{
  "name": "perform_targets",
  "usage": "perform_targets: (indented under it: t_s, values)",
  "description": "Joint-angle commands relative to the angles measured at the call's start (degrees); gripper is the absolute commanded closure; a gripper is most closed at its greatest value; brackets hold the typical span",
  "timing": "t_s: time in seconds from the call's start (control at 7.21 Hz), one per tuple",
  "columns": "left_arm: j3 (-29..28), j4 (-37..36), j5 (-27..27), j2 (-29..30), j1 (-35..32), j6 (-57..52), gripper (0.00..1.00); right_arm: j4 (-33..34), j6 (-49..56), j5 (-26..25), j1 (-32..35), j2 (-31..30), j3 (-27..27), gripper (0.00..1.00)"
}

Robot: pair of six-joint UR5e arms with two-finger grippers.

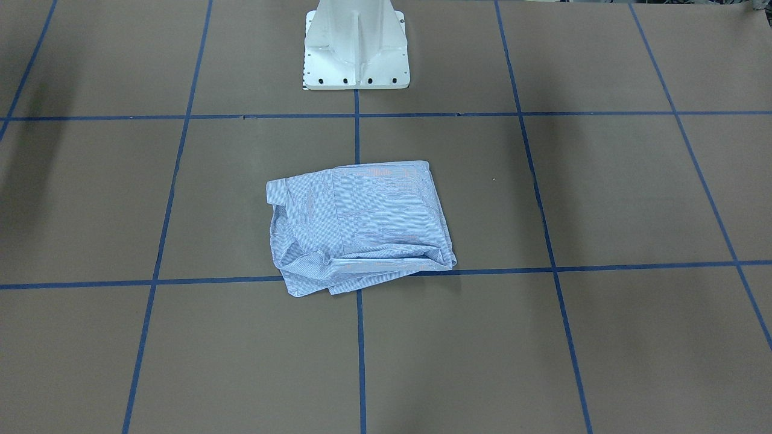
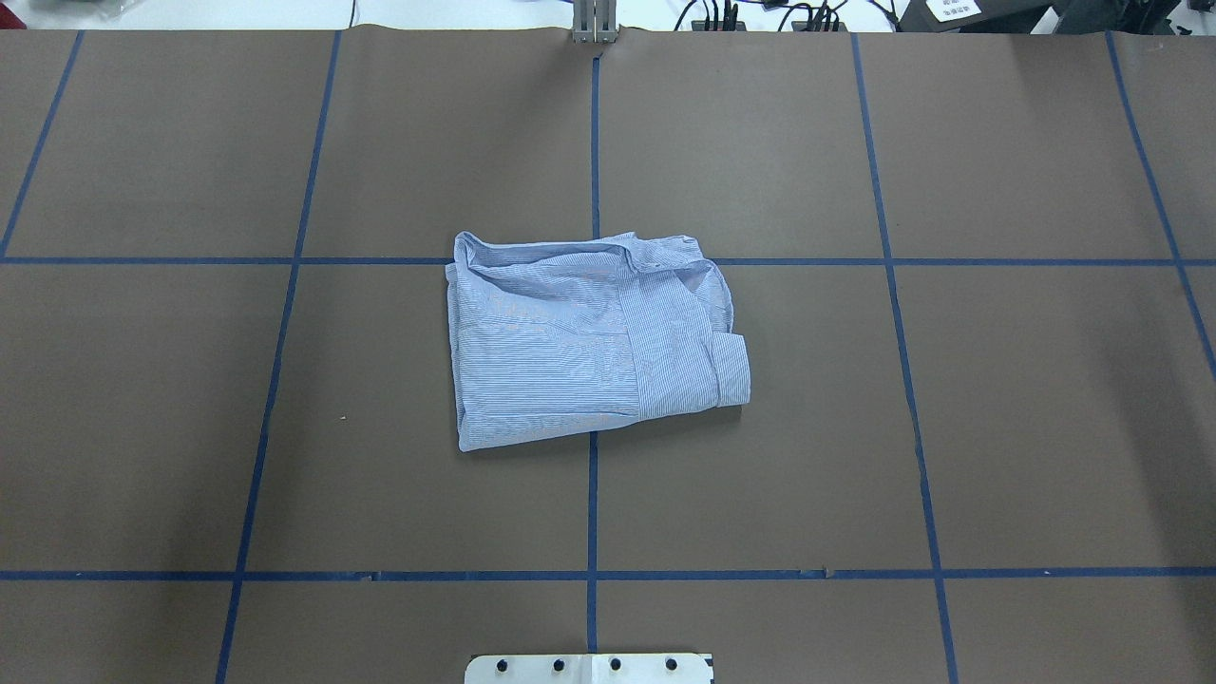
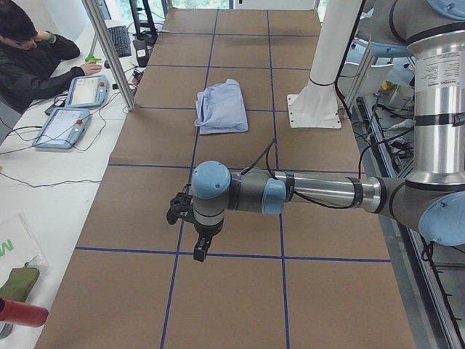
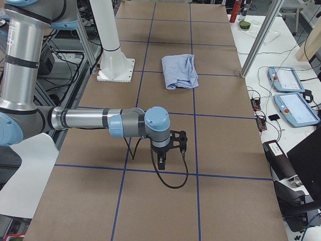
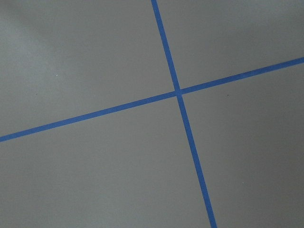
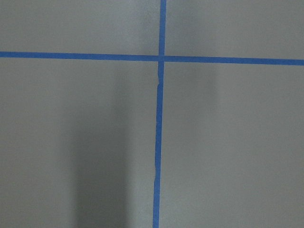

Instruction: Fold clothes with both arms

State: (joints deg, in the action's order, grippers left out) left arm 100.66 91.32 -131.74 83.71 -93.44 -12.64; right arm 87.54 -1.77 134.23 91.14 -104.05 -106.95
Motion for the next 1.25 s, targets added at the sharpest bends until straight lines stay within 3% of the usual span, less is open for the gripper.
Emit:
perform_targets:
  t_s: [0.0,1.11]
  values:
    - [0.1,0.1,0.1,0.0,-0.1,0.0,0.00,0.0,-0.1,0.1,0.0,0.0,-0.2,0.00]
    - [2.0,0.1,0.0,-0.2,-0.1,0.2,0.00,-0.1,-6.1,0.5,0.0,1.5,-1.1,0.00]
